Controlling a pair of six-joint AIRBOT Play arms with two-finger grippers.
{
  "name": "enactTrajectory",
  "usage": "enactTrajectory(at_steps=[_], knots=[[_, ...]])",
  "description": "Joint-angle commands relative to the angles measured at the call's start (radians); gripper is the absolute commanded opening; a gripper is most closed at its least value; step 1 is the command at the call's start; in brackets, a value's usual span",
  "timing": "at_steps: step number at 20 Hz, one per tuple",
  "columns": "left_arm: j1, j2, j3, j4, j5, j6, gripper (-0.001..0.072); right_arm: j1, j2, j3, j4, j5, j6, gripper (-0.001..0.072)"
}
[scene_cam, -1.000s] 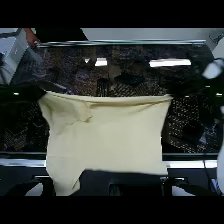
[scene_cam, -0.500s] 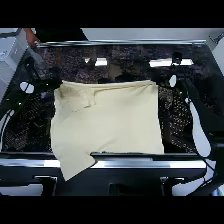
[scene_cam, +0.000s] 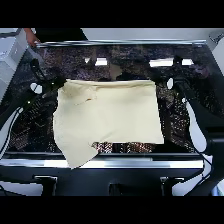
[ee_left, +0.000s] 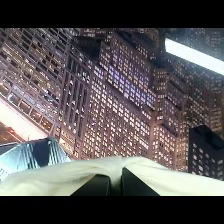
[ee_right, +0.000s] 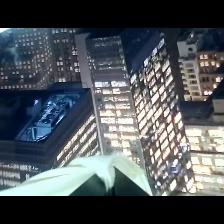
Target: Fold the clothes and pants, and hang the long-sleeved shirts on hangers.
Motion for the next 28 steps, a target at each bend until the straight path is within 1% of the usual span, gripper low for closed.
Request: enactTrajectory(at_steps=[1,3,4,5,6,8,9,14,19,28], knots=[[0.067,0.119,0.001,0.086,-0.315,0.024,0.0033,-0.001,0.099,0.008,-0.049,0.276,-0.122,0.0032],[0.116,0.160,-0.003,0.162,-0.607,0.022,0.0033,-0.001,0.136,0.008,-0.077,0.510,-0.143,0.0031],[0.129,0.158,-0.020,0.182,-0.700,0.018,0.0033,-0.001,0.131,0.005,-0.078,0.599,-0.155,0.0032],[0.136,0.153,-0.058,0.181,-0.738,0.016,0.0032,-0.001,0.120,-0.003,-0.078,0.651,-0.168,0.0033],[0.137,0.152,-0.105,0.180,-0.736,-0.002,0.0032,-0.001,0.106,-0.013,-0.077,0.676,-0.194,0.0033],[0.137,0.153,-0.180,0.161,-0.734,-0.004,0.0032,-0.001,0.072,-0.025,-0.078,0.677,-0.246,0.0033],[0.137,0.156,-0.199,0.151,-0.733,-0.004,0.0032,-0.001,0.060,-0.025,-0.077,0.674,-0.256,0.0033],[0.137,0.154,-0.207,0.101,-0.733,-0.004,0.0034,-0.001,0.055,-0.025,-0.077,0.699,-0.258,0.0033],[0.143,0.154,-0.206,0.103,-0.723,-0.004,0.0034,0.000,0.055,-0.025,-0.077,0.728,-0.258,0.0033],[0.143,0.154,-0.206,0.103,-0.722,-0.004,0.0034,0.000,0.055,-0.025,-0.077,0.725,-0.258,0.0033]])
